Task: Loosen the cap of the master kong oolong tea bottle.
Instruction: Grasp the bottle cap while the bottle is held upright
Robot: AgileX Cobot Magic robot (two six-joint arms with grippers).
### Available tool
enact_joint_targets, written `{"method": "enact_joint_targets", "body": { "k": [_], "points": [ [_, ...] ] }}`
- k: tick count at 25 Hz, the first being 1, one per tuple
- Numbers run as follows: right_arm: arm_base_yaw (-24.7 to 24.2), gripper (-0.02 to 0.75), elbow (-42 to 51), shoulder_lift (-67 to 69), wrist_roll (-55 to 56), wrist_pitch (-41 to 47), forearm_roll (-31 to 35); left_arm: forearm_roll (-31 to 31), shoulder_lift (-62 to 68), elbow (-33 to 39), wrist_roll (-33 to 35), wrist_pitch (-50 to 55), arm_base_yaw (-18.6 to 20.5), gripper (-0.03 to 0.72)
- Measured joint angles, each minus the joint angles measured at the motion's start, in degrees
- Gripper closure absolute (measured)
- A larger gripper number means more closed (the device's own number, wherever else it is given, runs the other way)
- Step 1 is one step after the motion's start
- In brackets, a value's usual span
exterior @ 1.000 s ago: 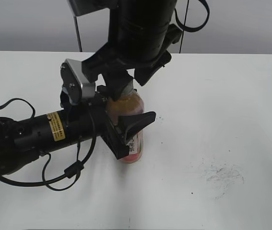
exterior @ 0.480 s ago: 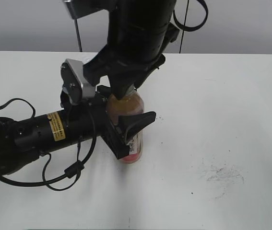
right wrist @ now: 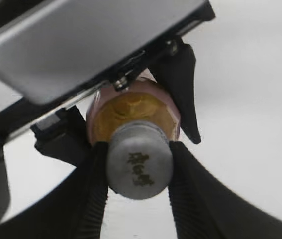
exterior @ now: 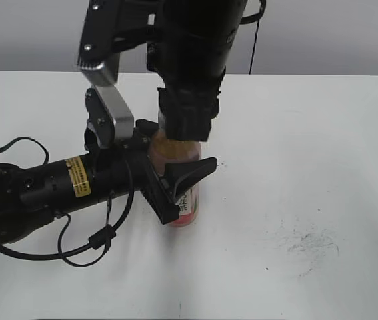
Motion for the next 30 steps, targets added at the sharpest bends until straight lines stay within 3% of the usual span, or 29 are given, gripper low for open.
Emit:
{"method": "enact_joint_targets", "body": {
  "k": [20,24,30],
  "points": [
    [0.00,0.458,-0.16,-0.11,-88.54,-0.83,0.00,0.63,0.00,0.00,1.02,0.00,-0.06,0.243],
    [0.00,0.458,-0.16,-0.11,-101.39,-1.24,0.37,0.45,0.00,0.00,0.91,0.00,-0.06,0.243],
    [0.00,0.458,-0.16,-0.11,-109.37,-1.47,0.55,0.32,0.00,0.00,0.79,0.00,-0.06,0.243]
  ]
}}
